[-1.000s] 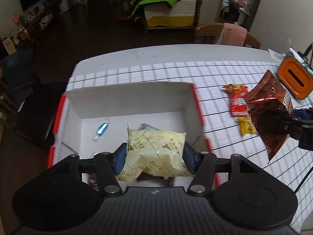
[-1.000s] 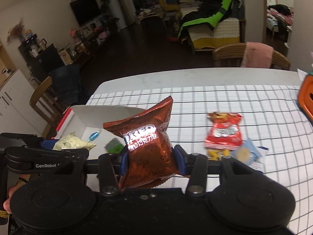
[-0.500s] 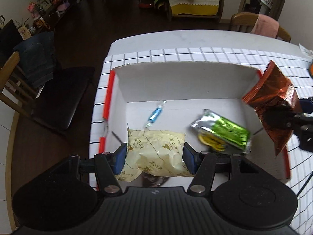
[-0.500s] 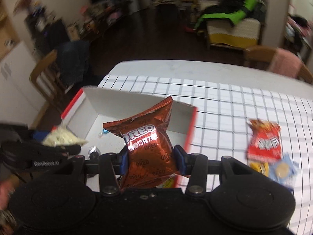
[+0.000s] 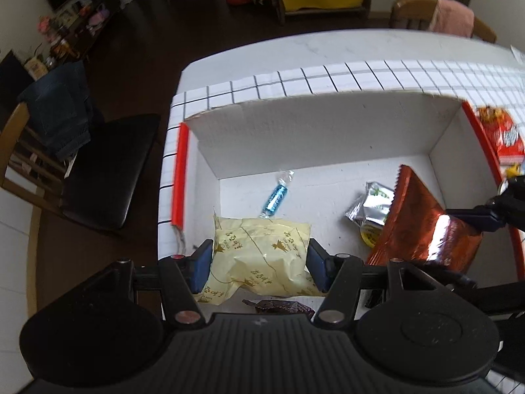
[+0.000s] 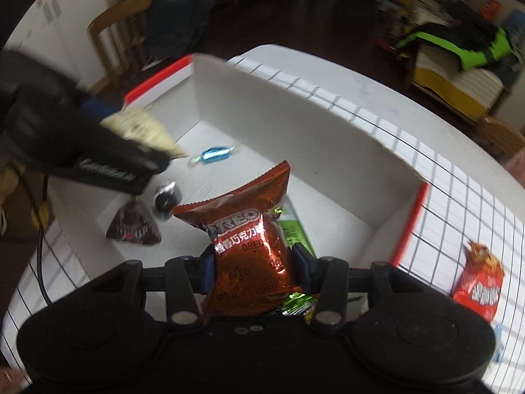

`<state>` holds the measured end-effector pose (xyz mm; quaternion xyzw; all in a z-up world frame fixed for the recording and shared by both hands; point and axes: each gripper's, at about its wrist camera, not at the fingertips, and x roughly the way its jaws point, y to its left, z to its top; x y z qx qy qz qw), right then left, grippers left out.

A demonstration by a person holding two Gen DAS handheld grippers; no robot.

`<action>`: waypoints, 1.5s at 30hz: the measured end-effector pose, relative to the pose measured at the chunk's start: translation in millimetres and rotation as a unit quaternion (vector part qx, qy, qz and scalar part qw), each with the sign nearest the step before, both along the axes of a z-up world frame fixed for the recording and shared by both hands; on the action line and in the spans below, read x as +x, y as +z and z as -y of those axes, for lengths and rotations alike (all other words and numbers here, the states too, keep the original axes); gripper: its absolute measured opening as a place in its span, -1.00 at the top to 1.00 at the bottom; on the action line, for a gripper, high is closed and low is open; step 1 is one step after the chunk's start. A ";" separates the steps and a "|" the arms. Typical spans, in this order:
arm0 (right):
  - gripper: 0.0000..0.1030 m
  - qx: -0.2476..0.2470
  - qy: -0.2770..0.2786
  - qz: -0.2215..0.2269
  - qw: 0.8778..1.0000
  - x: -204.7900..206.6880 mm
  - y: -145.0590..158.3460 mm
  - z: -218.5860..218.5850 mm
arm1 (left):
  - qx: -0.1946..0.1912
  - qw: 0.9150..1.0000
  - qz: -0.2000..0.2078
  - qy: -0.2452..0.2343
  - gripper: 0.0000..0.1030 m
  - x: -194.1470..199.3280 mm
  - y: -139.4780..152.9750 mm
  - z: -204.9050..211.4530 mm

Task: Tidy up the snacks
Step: 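Carry the cream pastry bag and Oreo pack over the box with both tools, then open both tools to drop the pastry bag and Oreo pack into the box, then move both tools back over the remaining snacks on the table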

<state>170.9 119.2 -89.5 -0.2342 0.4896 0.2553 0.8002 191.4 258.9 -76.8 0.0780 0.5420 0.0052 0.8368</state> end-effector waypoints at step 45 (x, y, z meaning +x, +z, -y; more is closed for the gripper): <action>-0.50 0.123 -0.067 -0.007 0.990 -30.6 63.4 47.8 | -0.037 0.998 0.039 -0.013 -0.45 -37.4 41.7 21.0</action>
